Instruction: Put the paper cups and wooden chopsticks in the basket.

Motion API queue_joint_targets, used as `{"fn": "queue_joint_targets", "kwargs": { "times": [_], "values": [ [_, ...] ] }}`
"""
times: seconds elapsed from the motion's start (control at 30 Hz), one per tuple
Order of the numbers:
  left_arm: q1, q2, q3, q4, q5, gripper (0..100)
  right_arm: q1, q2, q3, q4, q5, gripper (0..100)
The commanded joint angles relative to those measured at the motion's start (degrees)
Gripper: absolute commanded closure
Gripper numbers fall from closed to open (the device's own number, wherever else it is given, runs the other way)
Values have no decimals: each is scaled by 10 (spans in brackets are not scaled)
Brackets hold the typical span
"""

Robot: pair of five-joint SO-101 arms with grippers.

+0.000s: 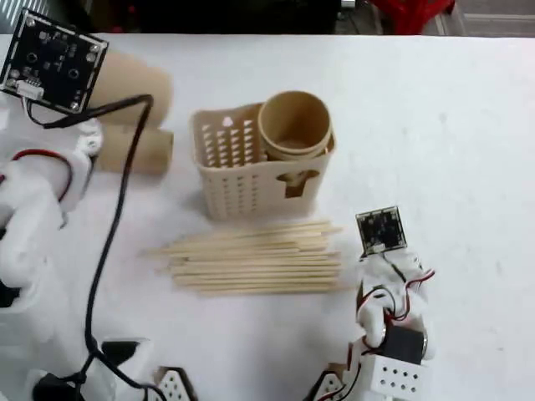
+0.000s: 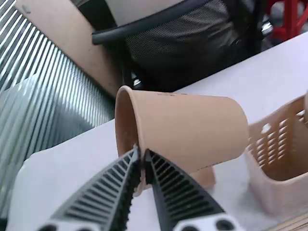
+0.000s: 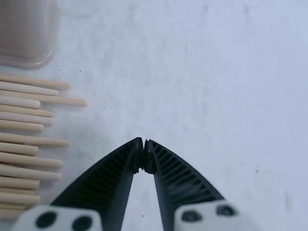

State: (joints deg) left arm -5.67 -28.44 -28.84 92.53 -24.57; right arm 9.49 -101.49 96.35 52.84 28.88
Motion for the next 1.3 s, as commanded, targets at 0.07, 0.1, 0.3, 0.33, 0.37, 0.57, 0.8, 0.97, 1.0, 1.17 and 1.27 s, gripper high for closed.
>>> {"fn": "queue_joint_targets", "kwargs": {
  "times": [0.07,0.1,0.3,0.33,0.37,0.57,0.8,0.97,1.0,1.17,1.27],
  "values": [
    [162,-9,-11,-62,51,979,-7,4,5,-15,8,980],
    [188,-4,-11,-67,51,979,-7,4,5,-15,8,980],
    [254,104,-18,-95,67,979,-7,4,5,-15,8,978],
    [254,125,-18,-102,72,979,-7,4,5,-15,8,978],
    [254,140,-18,-107,74,979,-7,4,5,-15,8,978],
    [257,187,-18,-114,70,979,-7,4,5,-16,8,978],
    [258,190,-17,-108,32,979,-7,4,5,-16,8,978],
    [291,203,-11,-86,-70,979,-7,4,5,-16,8,978],
    [305,207,-11,-77,-89,979,-7,4,5,-16,8,978],
    [362,221,-11,-61,-136,979,-7,4,5,-16,8,978],
    [366,221,-11,-64,-137,979,-7,4,5,-16,8,978]
  ]
}}
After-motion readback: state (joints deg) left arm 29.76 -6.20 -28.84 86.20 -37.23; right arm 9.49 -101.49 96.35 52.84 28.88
